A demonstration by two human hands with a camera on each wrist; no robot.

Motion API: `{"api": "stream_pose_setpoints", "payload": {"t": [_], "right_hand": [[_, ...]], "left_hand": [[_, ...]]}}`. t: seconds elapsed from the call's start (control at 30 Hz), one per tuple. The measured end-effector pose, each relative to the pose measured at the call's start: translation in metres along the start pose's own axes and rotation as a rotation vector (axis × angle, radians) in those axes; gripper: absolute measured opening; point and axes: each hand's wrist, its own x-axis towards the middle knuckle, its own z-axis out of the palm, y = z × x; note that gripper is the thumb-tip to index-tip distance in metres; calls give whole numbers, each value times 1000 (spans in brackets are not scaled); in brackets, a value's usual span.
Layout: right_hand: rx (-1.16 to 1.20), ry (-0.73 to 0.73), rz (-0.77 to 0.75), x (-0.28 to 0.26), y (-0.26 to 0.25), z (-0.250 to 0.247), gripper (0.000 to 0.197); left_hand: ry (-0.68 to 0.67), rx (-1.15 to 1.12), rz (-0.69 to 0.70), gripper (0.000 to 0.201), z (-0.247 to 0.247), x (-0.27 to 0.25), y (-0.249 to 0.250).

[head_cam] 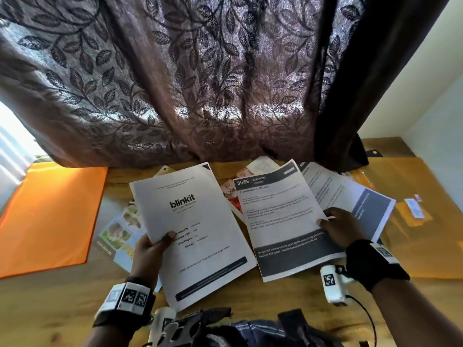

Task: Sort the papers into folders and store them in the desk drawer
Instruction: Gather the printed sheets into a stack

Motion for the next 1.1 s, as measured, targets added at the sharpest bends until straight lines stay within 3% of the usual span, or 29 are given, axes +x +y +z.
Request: {"api": "stream_pose_setpoints", "payload": {"t": [0.13, 0.33, 0.43, 0.47, 0.53, 0.57, 0.7, 0.93, 1.0, 1.1], "right_hand": [[272, 81, 25, -10, 2, 2, 6], [577, 32, 150, -42, 9, 2, 10], [678, -22, 113, -62, -3, 12, 12], [679, -51, 82, -64, -7, 18, 18], [635, -88, 51, -68, -13, 33, 58], [626, -88, 45, -66, -13, 40, 67], [485, -105, -44, -72, -38, 66, 13], [445, -82, -155, -94, -84, 99, 7], [438, -83, -158, -97, -89, 108, 8], [458, -98, -144, -103, -100, 115, 8]], "left_hand": [[-8, 14, 14, 22, -5, 8, 4], [-43, 9, 31, 13, -18, 13, 9], [-55, 23, 27, 12, -22, 13, 8], [-64, 26, 20, 12, -23, 14, 7], [-96, 34, 7, 14, -24, 16, 7], [-113, 34, -6, 15, -24, 17, 7], [-197, 23, -34, 26, -23, 22, 10], [-301, -42, -59, 18, -20, 21, 17], [-321, -63, -75, 32, -19, 20, 16], [-301, -32, -51, 76, -18, 18, 17]]}}
